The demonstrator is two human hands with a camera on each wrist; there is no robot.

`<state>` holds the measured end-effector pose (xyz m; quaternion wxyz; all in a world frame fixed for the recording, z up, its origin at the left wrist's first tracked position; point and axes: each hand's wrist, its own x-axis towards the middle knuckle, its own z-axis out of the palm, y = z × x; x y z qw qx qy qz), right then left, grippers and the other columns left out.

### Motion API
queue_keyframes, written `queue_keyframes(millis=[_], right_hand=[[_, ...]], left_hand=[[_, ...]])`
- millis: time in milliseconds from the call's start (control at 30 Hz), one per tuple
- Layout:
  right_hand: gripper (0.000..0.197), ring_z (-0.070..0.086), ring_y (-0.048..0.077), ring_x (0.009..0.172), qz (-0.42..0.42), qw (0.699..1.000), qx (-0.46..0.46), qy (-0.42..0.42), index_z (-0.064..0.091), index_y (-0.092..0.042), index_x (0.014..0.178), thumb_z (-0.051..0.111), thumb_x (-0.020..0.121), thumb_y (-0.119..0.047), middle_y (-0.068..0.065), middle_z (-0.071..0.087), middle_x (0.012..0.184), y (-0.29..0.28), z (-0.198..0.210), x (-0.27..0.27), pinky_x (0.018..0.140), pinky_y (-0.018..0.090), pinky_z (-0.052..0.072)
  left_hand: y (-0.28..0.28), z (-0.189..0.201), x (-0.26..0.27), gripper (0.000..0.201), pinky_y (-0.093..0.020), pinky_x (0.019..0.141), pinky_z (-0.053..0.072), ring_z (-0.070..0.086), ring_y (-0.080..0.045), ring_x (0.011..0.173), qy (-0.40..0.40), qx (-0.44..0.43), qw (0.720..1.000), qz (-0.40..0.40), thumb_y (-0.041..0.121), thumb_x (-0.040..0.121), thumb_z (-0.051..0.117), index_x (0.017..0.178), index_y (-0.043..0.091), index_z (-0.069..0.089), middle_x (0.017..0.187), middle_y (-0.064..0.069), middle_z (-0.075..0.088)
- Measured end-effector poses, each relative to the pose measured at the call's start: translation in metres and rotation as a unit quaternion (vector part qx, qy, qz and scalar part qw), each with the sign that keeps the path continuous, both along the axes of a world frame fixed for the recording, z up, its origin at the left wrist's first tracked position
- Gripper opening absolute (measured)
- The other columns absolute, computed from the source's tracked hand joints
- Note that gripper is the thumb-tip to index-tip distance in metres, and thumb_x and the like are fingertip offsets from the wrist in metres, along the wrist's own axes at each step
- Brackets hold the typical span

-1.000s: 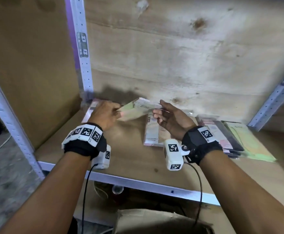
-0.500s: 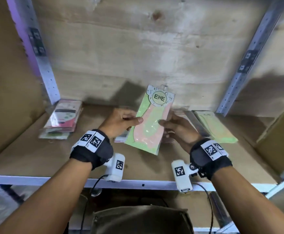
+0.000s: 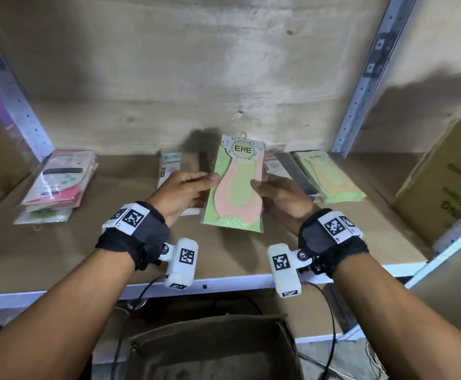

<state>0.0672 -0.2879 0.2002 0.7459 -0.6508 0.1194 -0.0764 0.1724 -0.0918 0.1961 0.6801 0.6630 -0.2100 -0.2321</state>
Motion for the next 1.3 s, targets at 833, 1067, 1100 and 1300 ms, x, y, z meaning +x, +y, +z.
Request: queue_keyframes(millis=[833, 1067, 1100, 1300], right_hand=[[0.007, 0.070, 0.013, 0.086, 0.207, 0.958, -0.195, 0.031, 0.066, -0.013, 0.099, 0.063, 0.094, -0.010, 0.002, 0.074, 0.095, 0.012, -0.010, -0.021, 0.082, 0.026, 0.055], [0.002, 0.059, 0.015, 0.077, 0.100, 0.984, -0.145, -0.013, 0.065, -0.013, 0.091, 0.067, 0.092, -0.013, 0.003, 0.065, 0.082, 0.007, -0.004, -0.014, 0.075, 0.024, 0.046], [0.006, 0.054, 0.016, 0.073, 0.069, 0.990, -0.124, -0.016, 0.062, -0.013, 0.089, 0.068, 0.091, -0.014, 0.002, 0.058, 0.075, 0.004, -0.004, -0.011, 0.074, 0.024, 0.041], [0.013, 0.044, 0.013, 0.048, -0.029, 0.994, -0.101, -0.034, 0.061, -0.008, 0.082, 0.069, 0.091, -0.014, 0.009, 0.052, 0.061, -0.013, -0.006, -0.004, 0.047, 0.016, 0.035]], left_hand=[[0.033, 0.001, 0.018, 0.028, -0.039, 0.081, 0.056, 0.072, -0.027, 0.083, 0.017, -0.007, 0.970, 0.242, 0.030, 0.088, 0.072, 0.102, 0.005, 0.075, 0.097, -0.016, 0.076], [0.022, 0.005, 0.004, 0.049, -0.026, 0.065, 0.057, 0.074, -0.013, 0.081, 0.095, -0.051, 0.980, 0.165, 0.060, 0.089, 0.057, 0.109, 0.017, 0.069, 0.093, -0.004, 0.078], [0.019, 0.006, -0.001, 0.051, -0.024, 0.063, 0.057, 0.074, -0.013, 0.081, 0.085, -0.044, 0.986, 0.134, 0.062, 0.088, 0.058, 0.109, 0.017, 0.069, 0.093, -0.005, 0.077], [-0.002, 0.002, -0.034, 0.030, -0.022, 0.064, 0.057, 0.075, -0.014, 0.087, -0.027, 0.022, 0.999, -0.014, 0.019, 0.081, 0.080, 0.109, 0.015, 0.071, 0.101, -0.003, 0.077]])
